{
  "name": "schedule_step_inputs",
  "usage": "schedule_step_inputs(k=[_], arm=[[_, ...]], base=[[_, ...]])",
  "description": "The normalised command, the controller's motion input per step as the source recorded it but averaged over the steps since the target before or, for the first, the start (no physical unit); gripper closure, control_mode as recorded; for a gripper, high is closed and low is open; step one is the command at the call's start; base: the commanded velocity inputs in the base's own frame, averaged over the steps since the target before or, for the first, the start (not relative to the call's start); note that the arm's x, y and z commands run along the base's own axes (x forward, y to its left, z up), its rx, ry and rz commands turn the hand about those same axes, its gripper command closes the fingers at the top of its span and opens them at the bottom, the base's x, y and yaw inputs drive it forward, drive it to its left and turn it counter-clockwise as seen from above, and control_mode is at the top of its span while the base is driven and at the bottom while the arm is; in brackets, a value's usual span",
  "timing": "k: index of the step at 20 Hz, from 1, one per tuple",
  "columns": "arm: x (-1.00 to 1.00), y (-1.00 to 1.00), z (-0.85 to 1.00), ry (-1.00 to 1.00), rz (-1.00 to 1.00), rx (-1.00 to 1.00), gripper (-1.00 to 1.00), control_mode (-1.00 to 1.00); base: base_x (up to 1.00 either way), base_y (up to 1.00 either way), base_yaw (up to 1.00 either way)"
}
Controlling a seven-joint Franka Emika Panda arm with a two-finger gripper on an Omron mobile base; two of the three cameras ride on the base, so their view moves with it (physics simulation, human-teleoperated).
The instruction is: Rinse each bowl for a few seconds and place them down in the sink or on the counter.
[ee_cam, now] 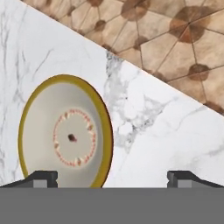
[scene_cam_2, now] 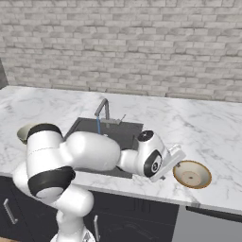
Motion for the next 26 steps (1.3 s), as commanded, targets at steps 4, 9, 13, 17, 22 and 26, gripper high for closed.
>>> schedule_step_inputs(k=[4, 9, 13, 17, 22, 26], arm=[[0.24, -0.12, -0.26, 0.01, 0.0, 0.01, -1.0, -1.0], [0.24, -0.18, -0.23, 0.01, 0.0, 0.02, -1.0, -1.0], [0.21, -0.23, -0.2, 0.0, 0.0, 0.02, -1.0, -1.0], [0.21, -0.25, -0.19, 0.0, 0.0, 0.02, -1.0, -1.0], [0.19, -0.3, -0.17, 0.0, 0.0, 0.02, -1.0, -1.0], [0.19, -0.32, -0.17, 0.01, 0.0, 0.03, -1.0, -1.0]], base=[[0.0, 0.0, 0.0], [0.0, 0.0, 0.0], [0.0, 0.0, 0.0], [0.0, 0.0, 0.0], [0.0, 0.0, 0.0], [0.0, 0.0, 0.0]])
